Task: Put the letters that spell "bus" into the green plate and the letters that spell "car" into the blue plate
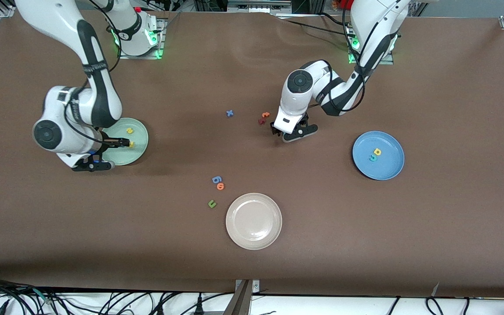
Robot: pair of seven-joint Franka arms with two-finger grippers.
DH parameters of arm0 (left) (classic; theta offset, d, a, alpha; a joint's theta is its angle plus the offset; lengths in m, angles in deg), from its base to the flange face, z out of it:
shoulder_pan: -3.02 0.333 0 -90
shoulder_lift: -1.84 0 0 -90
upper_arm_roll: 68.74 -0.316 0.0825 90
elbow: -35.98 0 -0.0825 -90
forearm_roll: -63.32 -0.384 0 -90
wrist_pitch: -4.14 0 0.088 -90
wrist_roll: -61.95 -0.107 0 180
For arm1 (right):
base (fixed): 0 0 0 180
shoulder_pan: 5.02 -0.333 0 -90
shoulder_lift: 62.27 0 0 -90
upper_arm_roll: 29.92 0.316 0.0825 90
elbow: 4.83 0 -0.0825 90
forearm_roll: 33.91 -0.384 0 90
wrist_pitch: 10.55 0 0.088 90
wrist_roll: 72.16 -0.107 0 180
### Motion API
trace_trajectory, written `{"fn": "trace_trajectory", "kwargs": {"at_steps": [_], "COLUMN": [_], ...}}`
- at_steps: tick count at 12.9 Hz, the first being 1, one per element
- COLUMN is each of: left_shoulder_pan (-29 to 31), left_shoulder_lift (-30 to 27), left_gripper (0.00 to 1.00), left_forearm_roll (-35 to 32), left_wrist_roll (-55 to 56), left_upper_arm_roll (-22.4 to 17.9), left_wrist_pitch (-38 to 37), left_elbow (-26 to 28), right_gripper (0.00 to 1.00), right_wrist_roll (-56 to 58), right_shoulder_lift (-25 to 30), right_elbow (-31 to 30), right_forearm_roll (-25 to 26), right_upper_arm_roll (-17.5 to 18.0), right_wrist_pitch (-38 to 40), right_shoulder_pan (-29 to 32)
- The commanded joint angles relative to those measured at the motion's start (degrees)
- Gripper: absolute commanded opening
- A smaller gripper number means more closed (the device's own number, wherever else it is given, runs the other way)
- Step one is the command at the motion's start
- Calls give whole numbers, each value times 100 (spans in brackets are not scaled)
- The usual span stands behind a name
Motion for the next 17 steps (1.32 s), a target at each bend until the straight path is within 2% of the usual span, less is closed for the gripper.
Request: {"fn": "trace_trajectory", "kwargs": {"at_steps": [1,3,5,6,9,13,14,15,16,17], "left_shoulder_pan": [-88,-89,-80,-80,-89,-89,-89,-97,-97,-97], "left_shoulder_lift": [146,155,155,155,164,216,251,278,278,278], "left_gripper": [64,59,53,51,45,43,43,42,41,39], "left_forearm_roll": [-218,-218,-218,-218,-218,-226,-226,-226,-226,-226], "left_wrist_roll": [204,204,204,204,204,204,195,195,195,195], "left_upper_arm_roll": [-40,-40,-40,-49,-49,-49,-49,-49,-49,-49], "left_wrist_pitch": [46,46,46,46,46,125,169,169,169,169], "left_elbow": [-145,-145,-145,-145,-145,-153,-153,-153,-153,-153], "right_gripper": [90,98,99,99,99,99,99,99,99,99], "right_wrist_roll": [-129,-165,-165,-165,-130,-86,-138,-139,-139,-148], "right_shoulder_lift": [104,130,139,148,209,289,289,289,297,358], "right_elbow": [1111,1989,2702,2897,3074,3075,3075,3083,3092,3170], "right_forearm_roll": [-72,-46,-28,-2,24,-10,-19,-19,7,164], "right_upper_arm_roll": [-126,-301,-460,-469,-487,-461,-391,-129,326,940], "right_wrist_pitch": [1237,2150,2777,2849,2850,2788,2788,2788,2788,2797], "right_shoulder_pan": [20,11,20,20,11,46,220,457,929,1412]}}
